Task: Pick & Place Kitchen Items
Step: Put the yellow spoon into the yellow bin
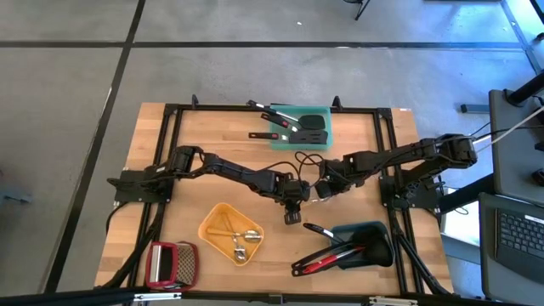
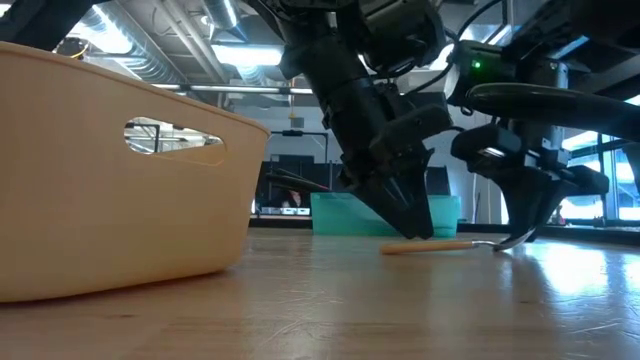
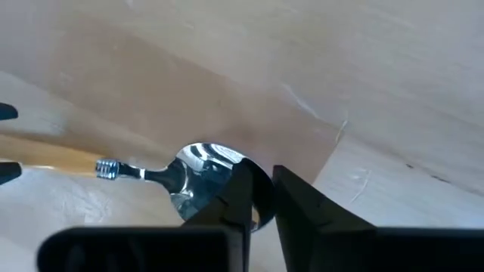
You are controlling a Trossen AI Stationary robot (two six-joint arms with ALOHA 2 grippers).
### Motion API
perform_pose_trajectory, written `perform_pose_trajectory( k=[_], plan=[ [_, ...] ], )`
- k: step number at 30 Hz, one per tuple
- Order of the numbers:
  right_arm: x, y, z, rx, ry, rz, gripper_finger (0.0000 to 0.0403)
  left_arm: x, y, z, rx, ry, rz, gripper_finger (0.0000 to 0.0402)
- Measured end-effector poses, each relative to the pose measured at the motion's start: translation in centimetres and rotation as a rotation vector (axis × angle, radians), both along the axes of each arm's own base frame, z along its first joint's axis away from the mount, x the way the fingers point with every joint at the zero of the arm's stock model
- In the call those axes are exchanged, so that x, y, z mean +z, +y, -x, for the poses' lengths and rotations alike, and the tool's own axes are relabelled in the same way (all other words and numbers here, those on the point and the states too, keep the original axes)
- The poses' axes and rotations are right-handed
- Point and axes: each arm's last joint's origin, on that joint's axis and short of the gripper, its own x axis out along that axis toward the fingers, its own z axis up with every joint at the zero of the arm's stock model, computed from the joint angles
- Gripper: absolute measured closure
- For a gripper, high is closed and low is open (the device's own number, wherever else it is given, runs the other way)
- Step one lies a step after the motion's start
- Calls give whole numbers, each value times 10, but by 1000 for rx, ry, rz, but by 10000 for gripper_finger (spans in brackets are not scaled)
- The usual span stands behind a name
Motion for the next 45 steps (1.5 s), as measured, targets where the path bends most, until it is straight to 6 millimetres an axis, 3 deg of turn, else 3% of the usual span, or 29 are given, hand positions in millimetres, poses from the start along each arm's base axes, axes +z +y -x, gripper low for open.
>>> perform_pose_trajectory(
  k=[11,18,29,34,39,45],
  plan=[
    [-1,-2,2,-67,18,68,370,2,-3,-3,-3,-34,42,251],
    [-2,-2,2,-82,12,91,389,8,5,-2,103,-48,97,251],
    [-1,-3,1,-92,1,101,394,31,21,-15,145,-237,276,251],
    [-1,-3,1,-108,0,109,394,40,24,-22,81,-307,493,251],
    [-1,-3,1,-137,0,120,394,34,29,-20,203,-227,624,245],
    [-2,-5,0,-213,-10,162,394,35,32,-22,334,-259,605,218]
  ],
)
